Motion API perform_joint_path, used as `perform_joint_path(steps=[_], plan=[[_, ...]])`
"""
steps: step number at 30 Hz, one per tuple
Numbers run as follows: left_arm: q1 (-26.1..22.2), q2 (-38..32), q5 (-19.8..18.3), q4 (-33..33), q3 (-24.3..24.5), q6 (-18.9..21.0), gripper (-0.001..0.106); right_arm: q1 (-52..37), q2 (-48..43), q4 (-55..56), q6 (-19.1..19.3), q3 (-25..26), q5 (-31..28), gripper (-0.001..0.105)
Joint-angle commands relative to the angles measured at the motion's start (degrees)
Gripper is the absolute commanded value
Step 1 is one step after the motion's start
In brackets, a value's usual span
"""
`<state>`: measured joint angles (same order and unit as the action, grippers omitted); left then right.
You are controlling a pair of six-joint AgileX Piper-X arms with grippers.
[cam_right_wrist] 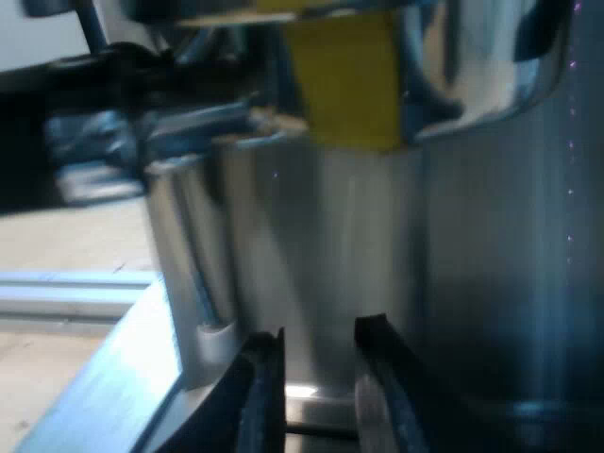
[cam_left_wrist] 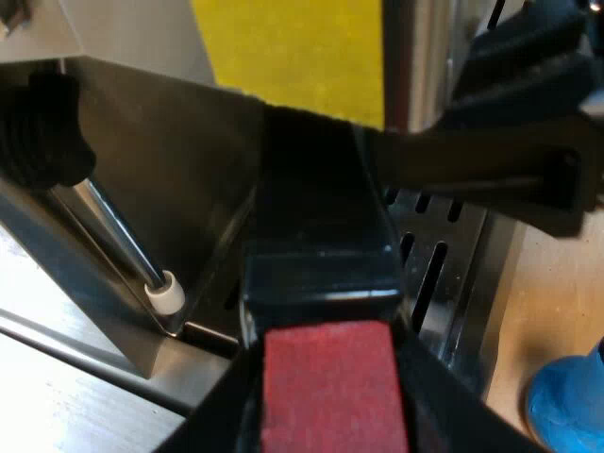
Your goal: Put the handle in the coffee machine
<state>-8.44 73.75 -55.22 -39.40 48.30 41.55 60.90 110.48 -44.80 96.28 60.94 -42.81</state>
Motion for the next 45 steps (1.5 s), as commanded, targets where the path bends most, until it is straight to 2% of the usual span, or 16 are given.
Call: perform_joint_path(steps=[1,2,4,6,8,10,12,13,17,22,24,26,30,45], plan=[[1.1,-1.7,-19.1,2.0,1.3,-2.0,0.000,-0.2,0.8,-3.3,2.6,0.8,-4.2,0.035],[1.1,-1.7,-19.1,2.0,1.3,-2.0,0.000,-0.2,1.4,-4.5,2.7,1.1,-4.9,0.042],[1.1,-1.7,-19.1,2.0,1.3,-2.0,0.000,-0.4,2.2,-5.7,2.9,1.6,-4.9,0.047],[1.1,-1.7,-19.1,2.0,1.3,-2.0,0.000,-0.4,3.1,-6.5,2.9,2.2,-4.6,0.044],[1.1,-1.7,-19.1,2.0,1.3,-2.0,0.000,-0.7,3.7,-7.4,2.9,2.4,-4.4,0.035],[1.1,-1.7,-19.1,2.0,1.3,-2.0,0.000,-1.0,3.7,-7.8,3.0,2.4,-4.8,0.031],[1.1,-1.7,-19.1,2.0,1.3,-2.0,0.000,-1.6,3.7,-8.6,4.4,2.4,-4.8,0.031],[1.1,-1.7,-19.1,2.0,1.3,-2.0,0.000,-2.2,3.7,-9.8,6.3,2.4,-4.5,0.031],[1.1,-1.7,-19.1,2.0,1.3,-2.0,0.000,-4.2,3.7,-13.4,9.2,2.4,4.0,0.031],[1.1,-1.7,-19.1,2.0,1.3,-2.0,0.000,-4.8,3.7,-14.2,9.3,2.4,4.0,0.032],[1.1,-1.7,-19.1,2.0,1.3,-2.0,0.000,-4.9,3.7,-15.6,9.6,2.4,4.0,0.042],[1.1,-1.7,-19.1,2.0,1.3,-2.0,0.000,-4.9,3.7,-17.6,10.5,2.4,4.0,0.043],[1.1,-1.7,-19.1,2.0,1.3,-2.0,0.000,-4.8,3.7,-22.1,10.5,2.4,4.0,0.043],[1.1,-1.7,-19.1,2.0,1.3,-2.0,0.000,-4.7,3.7,-22.3,10.5,2.4,4.0,0.040]])
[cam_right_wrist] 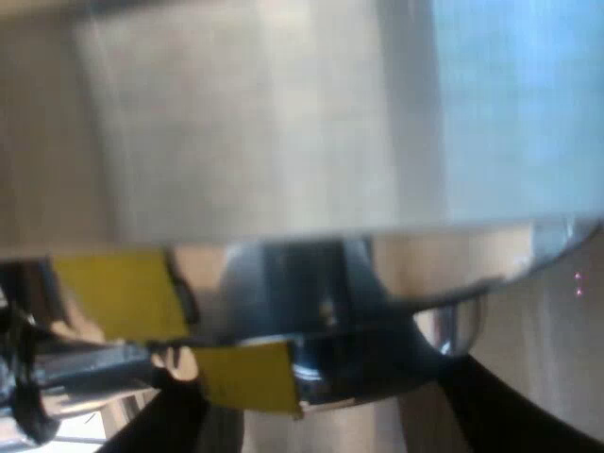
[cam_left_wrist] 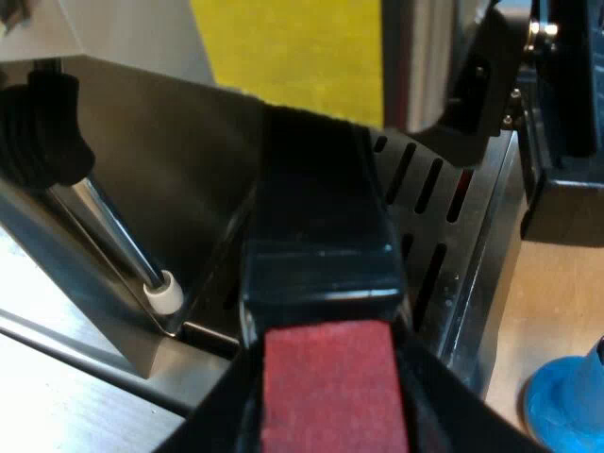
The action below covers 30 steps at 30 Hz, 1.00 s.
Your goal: Put the handle in the coffee machine
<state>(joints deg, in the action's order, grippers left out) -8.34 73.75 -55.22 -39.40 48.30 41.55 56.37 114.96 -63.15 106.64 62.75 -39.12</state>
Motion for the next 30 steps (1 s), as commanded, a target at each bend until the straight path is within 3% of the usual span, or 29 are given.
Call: perform_joint_path(steps=[1,30], plan=[[1.0,-1.7,-19.1,2.0,1.3,-2.0,0.000,-0.2,-0.7,-3.9,0.2,0.6,0.5,0.040],[1.0,-1.7,-16.3,2.0,1.3,-2.0,0.000,-0.2,-0.7,-3.9,0.2,2.1,0.9,0.040]])
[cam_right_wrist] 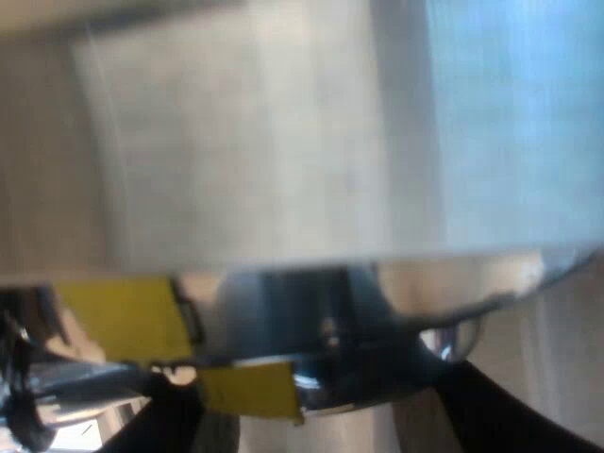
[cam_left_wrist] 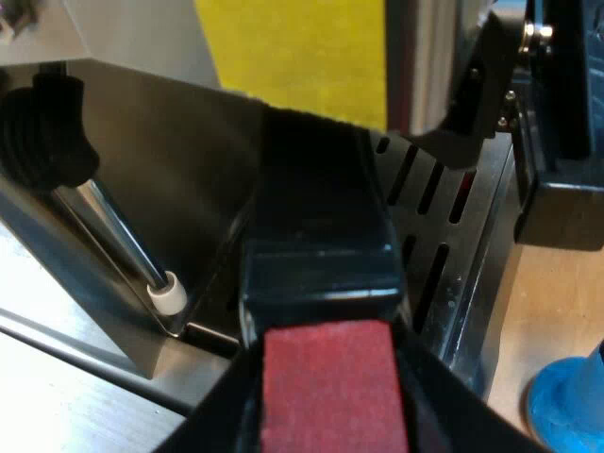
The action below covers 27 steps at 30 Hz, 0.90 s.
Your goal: Put the handle in the coffee machine
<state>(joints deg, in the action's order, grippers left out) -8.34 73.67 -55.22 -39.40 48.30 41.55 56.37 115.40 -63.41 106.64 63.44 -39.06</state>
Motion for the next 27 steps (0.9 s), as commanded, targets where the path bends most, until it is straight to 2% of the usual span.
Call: perform_joint_path(steps=[1,3,7,9,27], plan=[[1.0,-1.7,-16.3,2.0,1.3,-2.0,0.000,-0.2,-1.2,-3.6,0.2,1.4,0.8,0.040],[1.0,-1.7,-16.2,2.0,1.3,-2.0,0.000,-0.2,-1.2,-3.6,0.2,1.4,0.8,0.040],[1.0,-1.7,-12.3,2.0,1.3,-2.0,0.000,-0.2,-1.2,-3.6,0.2,1.4,0.7,0.040],[1.0,-1.7,-11.7,2.0,1.3,-2.0,0.000,-0.2,-1.2,-3.6,0.2,1.4,0.7,0.040],[1.0,-1.7,-11.5,2.0,1.3,-2.0,0.000,-0.2,-1.2,-3.6,0.2,1.4,0.7,0.040]])
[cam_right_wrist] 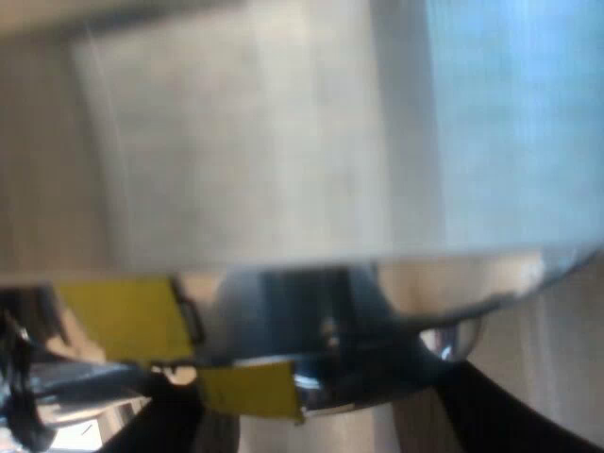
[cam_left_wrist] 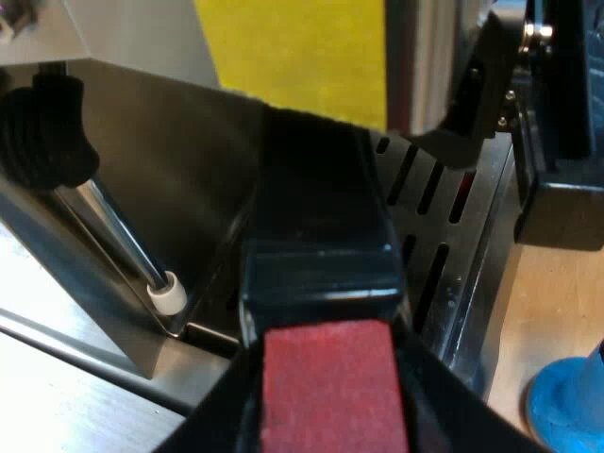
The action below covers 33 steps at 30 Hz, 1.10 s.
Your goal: Put the handle in the coffee machine
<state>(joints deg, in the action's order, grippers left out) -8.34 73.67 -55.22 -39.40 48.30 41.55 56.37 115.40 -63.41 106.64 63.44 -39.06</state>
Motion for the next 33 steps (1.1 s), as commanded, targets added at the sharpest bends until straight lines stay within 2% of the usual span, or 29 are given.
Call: perform_joint_path(steps=[1,13,19,28,31,33], plan=[[1.0,-1.7,-11.5,2.0,1.3,-2.0,0.000,-0.2,-1.2,-3.6,0.2,1.4,0.7,0.040],[1.0,-1.7,-10.5,2.0,1.3,-2.0,0.000,-0.2,-1.2,-3.6,0.2,1.4,0.7,0.040],[1.0,-1.7,-6.4,2.0,1.3,-2.0,0.000,-0.2,-1.2,-3.6,0.2,1.4,0.7,0.040],[1.0,-1.7,-6.4,2.0,1.3,-2.0,0.000,-0.2,-1.2,-3.6,0.2,1.4,0.7,0.040],[1.0,-1.7,-6.4,2.1,1.3,-1.3,0.000,-0.2,-1.2,-3.6,0.2,1.4,0.7,0.040],[1.0,-1.7,-6.4,2.5,1.3,0.9,0.000,-0.2,-1.2,-3.6,0.2,1.4,0.7,0.040]])
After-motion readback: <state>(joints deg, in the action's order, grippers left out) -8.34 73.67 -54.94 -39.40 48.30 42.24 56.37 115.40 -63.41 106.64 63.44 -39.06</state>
